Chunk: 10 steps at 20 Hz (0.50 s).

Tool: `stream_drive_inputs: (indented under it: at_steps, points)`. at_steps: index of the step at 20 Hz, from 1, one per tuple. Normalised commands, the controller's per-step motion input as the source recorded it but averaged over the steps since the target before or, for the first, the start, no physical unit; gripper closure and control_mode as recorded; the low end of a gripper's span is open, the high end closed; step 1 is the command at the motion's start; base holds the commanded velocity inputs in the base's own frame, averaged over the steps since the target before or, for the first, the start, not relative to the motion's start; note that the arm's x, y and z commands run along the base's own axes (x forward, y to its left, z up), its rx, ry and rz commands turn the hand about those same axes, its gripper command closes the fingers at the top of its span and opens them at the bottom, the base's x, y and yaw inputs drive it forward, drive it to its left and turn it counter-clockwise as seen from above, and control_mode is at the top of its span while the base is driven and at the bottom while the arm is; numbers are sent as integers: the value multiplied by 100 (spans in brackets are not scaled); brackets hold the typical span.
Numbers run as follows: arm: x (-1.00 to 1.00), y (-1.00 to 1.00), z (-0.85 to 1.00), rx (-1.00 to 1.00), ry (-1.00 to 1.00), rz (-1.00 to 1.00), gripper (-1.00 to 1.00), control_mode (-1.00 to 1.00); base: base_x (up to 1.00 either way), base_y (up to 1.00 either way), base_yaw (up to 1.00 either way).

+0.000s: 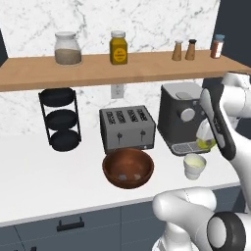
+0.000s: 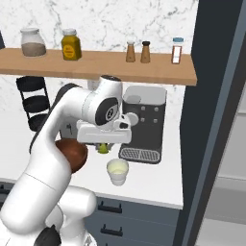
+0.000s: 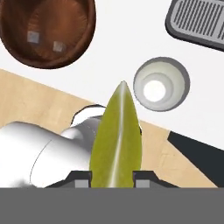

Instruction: Grab a lemon wedge from the fridge and one ice cube from the ice bowl, and put them in the glass of lemonade.

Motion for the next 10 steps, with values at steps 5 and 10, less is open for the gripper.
stream_drive_inputs:
  at_steps: [5,10]
  points:
    - [39,-17,-40,-4,7,0,100,-100,0,0,0]
    - [17,-22,-53,-2,22,0,100,-100,0,0,0]
